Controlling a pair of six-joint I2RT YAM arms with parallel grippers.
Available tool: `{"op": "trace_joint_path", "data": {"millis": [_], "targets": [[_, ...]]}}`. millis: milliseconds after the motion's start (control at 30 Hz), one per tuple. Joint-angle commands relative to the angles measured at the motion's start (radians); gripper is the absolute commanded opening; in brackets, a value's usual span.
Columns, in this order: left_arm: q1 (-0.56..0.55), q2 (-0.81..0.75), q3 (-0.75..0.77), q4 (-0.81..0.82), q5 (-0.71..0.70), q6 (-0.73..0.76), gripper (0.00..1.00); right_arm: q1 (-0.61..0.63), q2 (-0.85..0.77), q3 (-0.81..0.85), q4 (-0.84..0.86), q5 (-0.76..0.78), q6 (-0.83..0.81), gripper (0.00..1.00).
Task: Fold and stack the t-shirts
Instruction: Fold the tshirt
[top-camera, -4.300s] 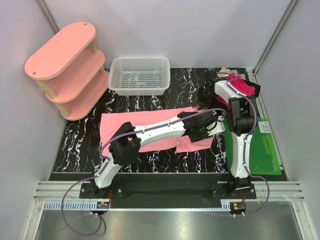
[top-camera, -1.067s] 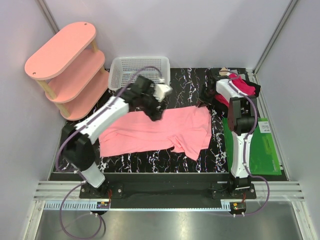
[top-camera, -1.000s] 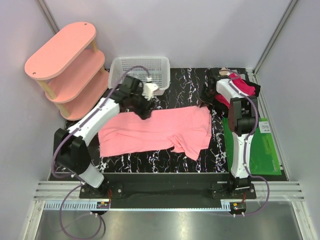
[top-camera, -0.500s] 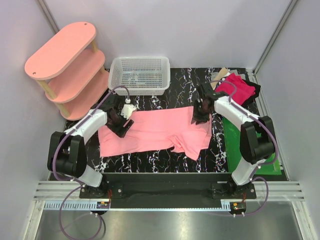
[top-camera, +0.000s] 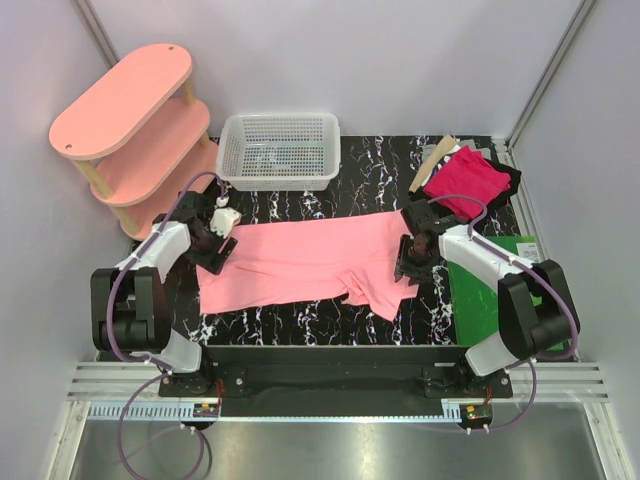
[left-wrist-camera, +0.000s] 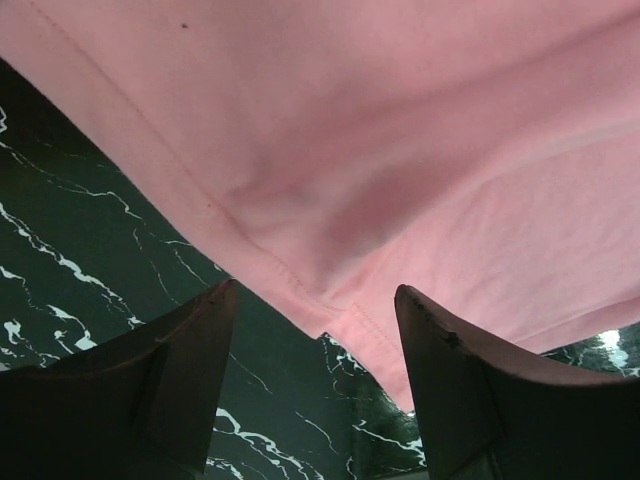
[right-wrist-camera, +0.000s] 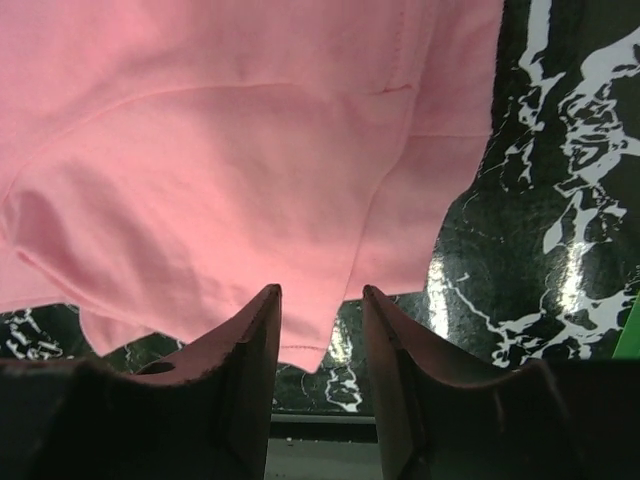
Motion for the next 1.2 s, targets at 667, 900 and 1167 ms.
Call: {"op": "trace_joint_path", "data": {"millis": [667, 900, 1167], "targets": [[0.084, 0.005, 0.008, 0.066, 0.037, 0.034, 0.0, -0.104, 0.215, 0.159, 0.101, 0.048, -0.008, 0.2], [0.075, -0.102, 0.072, -0.092, 0.155, -0.003, 0.54, -0.113, 0.237, 0.221, 0.096, 0.038, -0.014, 0.09], [0.031, -0.279, -0.036, -0.26, 0.172, 0.13, 0.69, -0.114, 0.272, 0.27, 0.075, 0.006, -0.014, 0.28]]}}
